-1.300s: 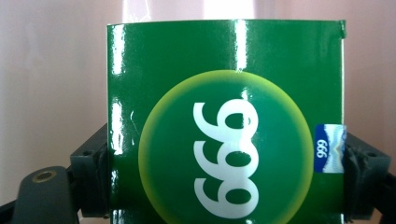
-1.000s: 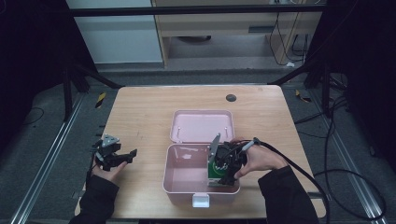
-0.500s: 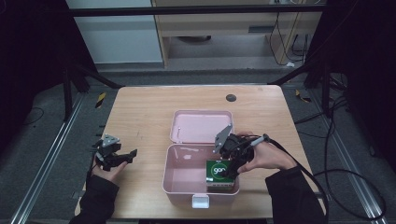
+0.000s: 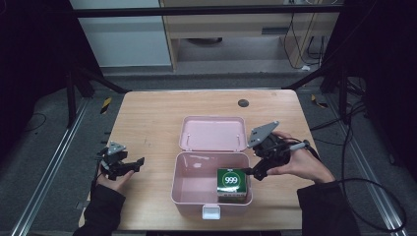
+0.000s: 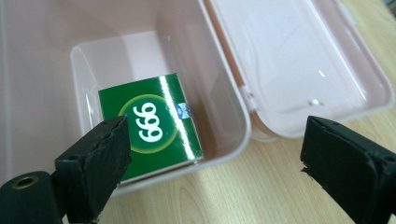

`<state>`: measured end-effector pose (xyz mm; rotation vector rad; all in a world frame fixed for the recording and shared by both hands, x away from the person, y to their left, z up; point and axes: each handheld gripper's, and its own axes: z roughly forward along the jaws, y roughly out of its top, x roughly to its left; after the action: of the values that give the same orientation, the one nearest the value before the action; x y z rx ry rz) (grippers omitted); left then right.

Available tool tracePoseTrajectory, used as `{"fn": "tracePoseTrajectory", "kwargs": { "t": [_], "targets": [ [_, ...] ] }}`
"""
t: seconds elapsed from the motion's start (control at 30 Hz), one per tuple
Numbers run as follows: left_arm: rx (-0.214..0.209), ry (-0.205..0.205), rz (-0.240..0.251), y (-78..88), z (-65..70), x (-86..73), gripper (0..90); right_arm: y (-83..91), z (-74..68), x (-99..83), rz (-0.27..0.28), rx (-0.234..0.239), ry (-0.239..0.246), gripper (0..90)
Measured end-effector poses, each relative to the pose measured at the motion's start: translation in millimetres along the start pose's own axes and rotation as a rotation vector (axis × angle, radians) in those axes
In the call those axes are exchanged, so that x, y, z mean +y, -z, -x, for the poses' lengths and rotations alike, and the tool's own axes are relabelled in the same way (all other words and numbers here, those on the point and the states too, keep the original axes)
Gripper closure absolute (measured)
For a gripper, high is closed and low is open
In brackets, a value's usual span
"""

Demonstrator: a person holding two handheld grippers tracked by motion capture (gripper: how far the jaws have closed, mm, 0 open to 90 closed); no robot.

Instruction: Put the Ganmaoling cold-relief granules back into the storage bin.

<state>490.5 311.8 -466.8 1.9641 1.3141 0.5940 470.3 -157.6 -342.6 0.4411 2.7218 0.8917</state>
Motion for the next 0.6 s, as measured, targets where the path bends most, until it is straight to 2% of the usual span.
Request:
{"fn": "tracePoseTrajectory", "kwargs": {
  "t": [0.03, 0.1, 0.2, 0.23, 0.3, 0.43, 0.5, 0.53, 0.57, 0.6],
  "targets": [
    [0.000, 0.000, 0.001, -0.1, 0.0, -0.1, 24.4, 6.2, 1.4, -8.8, 0.032, -0.021, -0.023, 8.8],
    [0.000, -0.001, 0.000, -0.2, 0.1, -0.1, 24.4, 7.9, 2.1, -11.8, 0.044, -0.030, -0.034, 8.4],
    [0.000, -0.001, -0.001, -0.4, 0.3, -0.1, 24.4, 14.9, 5.8, -25.4, 0.088, -0.075, -0.085, 7.9],
    [0.000, 0.000, -0.001, -0.4, 0.5, -0.2, 24.4, 17.5, 8.2, -34.3, 0.118, -0.105, -0.126, 7.9],
    [0.000, 0.001, -0.001, -0.4, 0.6, -0.2, 24.4, 18.1, 9.1, -37.8, 0.129, -0.118, -0.139, 8.0],
    [0.001, 0.001, -0.001, -0.6, 0.7, -0.3, 24.3, 17.5, 12.6, -55.5, 0.172, -0.187, -0.207, 6.9],
    [0.001, 0.000, -0.003, -0.7, 0.9, -0.3, 24.4, 15.6, 15.2, -64.8, 0.194, -0.220, -0.257, 6.6],
    [0.001, -0.001, -0.004, -0.7, 1.0, -0.3, 24.4, 13.5, 17.4, -72.0, 0.209, -0.245, -0.298, 6.3],
    [0.001, -0.004, -0.007, -0.6, 0.9, -0.3, 24.4, 13.5, 17.4, -72.0, 0.209, -0.245, -0.298, 6.3],
    [0.001, -0.003, -0.006, -0.7, 1.0, -0.3, 24.5, 10.4, 19.5, -80.1, 0.224, -0.272, -0.345, 6.0]
  ]
}}
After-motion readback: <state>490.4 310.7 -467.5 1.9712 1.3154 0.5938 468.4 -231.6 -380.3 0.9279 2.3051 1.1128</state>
